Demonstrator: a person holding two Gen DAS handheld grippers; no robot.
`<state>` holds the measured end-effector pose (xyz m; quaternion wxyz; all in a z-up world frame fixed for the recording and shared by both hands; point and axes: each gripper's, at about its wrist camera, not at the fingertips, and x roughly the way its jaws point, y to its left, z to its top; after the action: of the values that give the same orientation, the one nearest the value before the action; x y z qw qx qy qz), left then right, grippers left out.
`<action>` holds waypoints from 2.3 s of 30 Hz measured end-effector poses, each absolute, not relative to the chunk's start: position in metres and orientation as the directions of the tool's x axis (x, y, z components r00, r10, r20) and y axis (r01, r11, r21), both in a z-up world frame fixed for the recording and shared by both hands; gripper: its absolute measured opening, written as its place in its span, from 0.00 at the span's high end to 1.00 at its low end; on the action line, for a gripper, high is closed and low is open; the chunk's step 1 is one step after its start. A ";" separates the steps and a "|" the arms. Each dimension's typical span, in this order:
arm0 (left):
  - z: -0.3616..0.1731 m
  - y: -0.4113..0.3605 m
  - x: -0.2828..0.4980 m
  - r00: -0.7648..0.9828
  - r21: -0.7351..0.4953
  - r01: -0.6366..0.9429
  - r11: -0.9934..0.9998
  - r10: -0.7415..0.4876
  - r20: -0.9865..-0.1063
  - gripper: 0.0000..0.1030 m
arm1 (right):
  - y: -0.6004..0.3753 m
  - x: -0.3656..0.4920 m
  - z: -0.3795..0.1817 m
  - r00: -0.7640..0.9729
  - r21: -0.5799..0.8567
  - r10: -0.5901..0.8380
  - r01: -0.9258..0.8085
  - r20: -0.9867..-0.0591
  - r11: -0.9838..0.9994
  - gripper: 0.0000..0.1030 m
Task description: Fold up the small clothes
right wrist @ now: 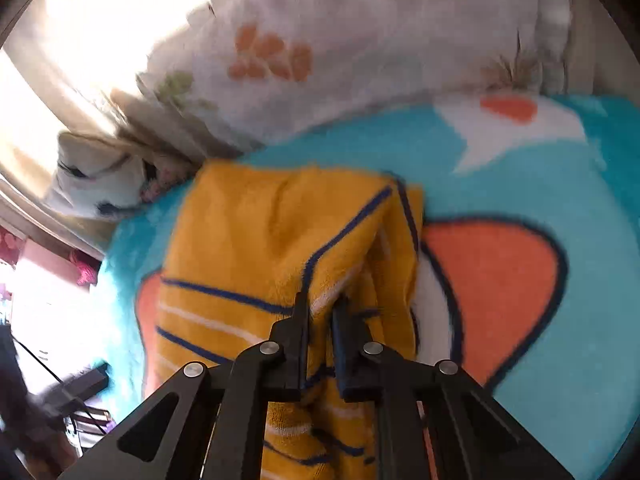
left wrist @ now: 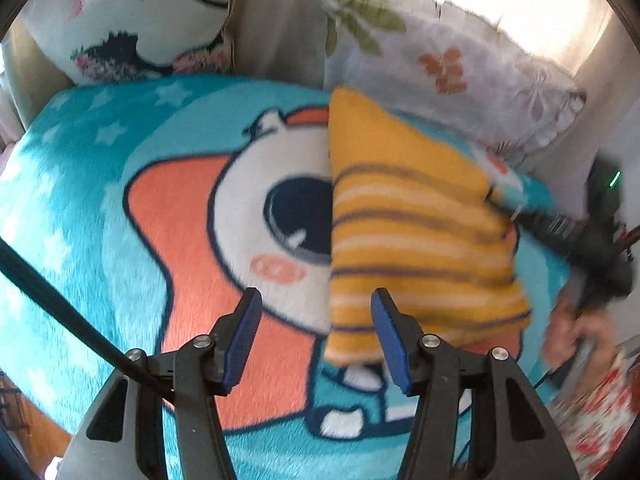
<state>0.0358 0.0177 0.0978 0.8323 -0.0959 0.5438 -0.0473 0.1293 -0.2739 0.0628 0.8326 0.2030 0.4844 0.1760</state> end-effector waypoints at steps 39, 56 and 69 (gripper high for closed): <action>0.052 -0.031 0.022 0.339 -0.171 0.012 0.985 -0.165 -0.926 0.33 | -0.244 0.052 0.078 0.563 0.241 0.294 -0.170 -0.773 0.956 0.61; 0.188 0.053 -0.039 0.796 -0.071 -0.131 0.989 0.062 -0.603 0.00 | -0.216 0.033 0.039 0.467 0.063 0.132 -0.161 -0.874 0.985 0.45; 0.145 0.092 -0.018 0.662 -0.074 -0.059 0.995 -0.017 -0.750 0.00 | -0.130 0.078 0.103 0.625 0.056 0.158 -0.180 -0.765 0.982 0.75</action>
<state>-0.0179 0.0923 0.1451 0.9103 -0.0461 0.4111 0.0117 0.0778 -0.1301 0.1031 0.9012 -0.0132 0.4229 0.0937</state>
